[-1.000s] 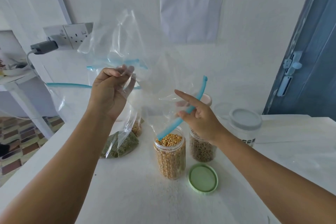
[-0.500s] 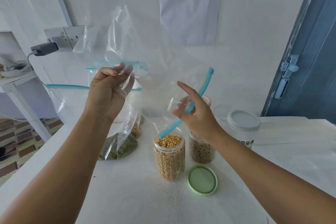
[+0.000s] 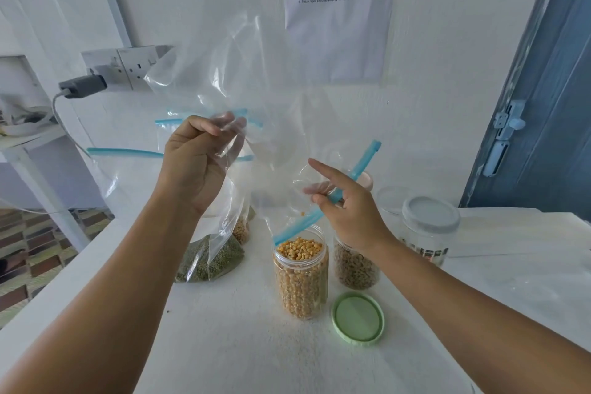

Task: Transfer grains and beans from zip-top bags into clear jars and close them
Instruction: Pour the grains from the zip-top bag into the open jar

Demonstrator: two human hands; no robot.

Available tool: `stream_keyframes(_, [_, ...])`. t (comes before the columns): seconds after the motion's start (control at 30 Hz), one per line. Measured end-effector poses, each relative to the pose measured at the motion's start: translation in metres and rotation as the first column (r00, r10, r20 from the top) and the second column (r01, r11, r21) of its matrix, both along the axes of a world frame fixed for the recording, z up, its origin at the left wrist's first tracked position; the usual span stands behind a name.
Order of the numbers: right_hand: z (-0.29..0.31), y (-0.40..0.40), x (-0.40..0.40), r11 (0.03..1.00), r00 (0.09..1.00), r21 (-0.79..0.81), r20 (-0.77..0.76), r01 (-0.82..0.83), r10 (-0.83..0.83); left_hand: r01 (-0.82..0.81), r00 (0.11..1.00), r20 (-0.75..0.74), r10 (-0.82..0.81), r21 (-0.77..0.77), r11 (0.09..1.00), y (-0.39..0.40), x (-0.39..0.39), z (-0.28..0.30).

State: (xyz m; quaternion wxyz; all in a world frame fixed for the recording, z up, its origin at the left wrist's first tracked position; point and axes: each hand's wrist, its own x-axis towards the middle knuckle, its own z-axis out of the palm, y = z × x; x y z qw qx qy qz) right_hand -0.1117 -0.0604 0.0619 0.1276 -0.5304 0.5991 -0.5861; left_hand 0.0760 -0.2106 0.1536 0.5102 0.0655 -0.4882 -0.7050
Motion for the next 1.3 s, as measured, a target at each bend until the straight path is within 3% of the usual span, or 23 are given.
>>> stream_keyframes(0.43, [0.003,0.01,0.005,1.0,0.987,-0.009,-0.162,-0.015,0.014,0.04,0.999,-0.021,-0.039,0.016,0.999,0.003,0.004,-0.004])
stream_keyframes(0.6, [-0.007,0.01,0.007,0.985,0.987,0.067,-0.012,-0.161,0.162,0.044,0.999,-0.025,-0.043,0.02,0.999,0.002,0.005,0.001])
stream_keyframes(0.83, [-0.009,-0.001,0.007,1.0,0.999,0.004,-0.037,0.011,-0.011,0.067,0.998,0.018,-0.067,-0.021,0.998,0.014,0.0,0.005])
stream_keyframes(1.03, [-0.011,0.002,0.009,0.999,0.996,-0.016,-0.09,0.028,-0.029,0.073,0.997,0.021,-0.072,-0.032,0.997,0.017,-0.001,0.004])
stream_keyframes(1.3, [-0.012,0.008,0.011,0.999,0.998,-0.014,-0.017,0.053,-0.053,0.057,0.997,0.044,-0.056,-0.033,0.998,0.015,-0.002,-0.003])
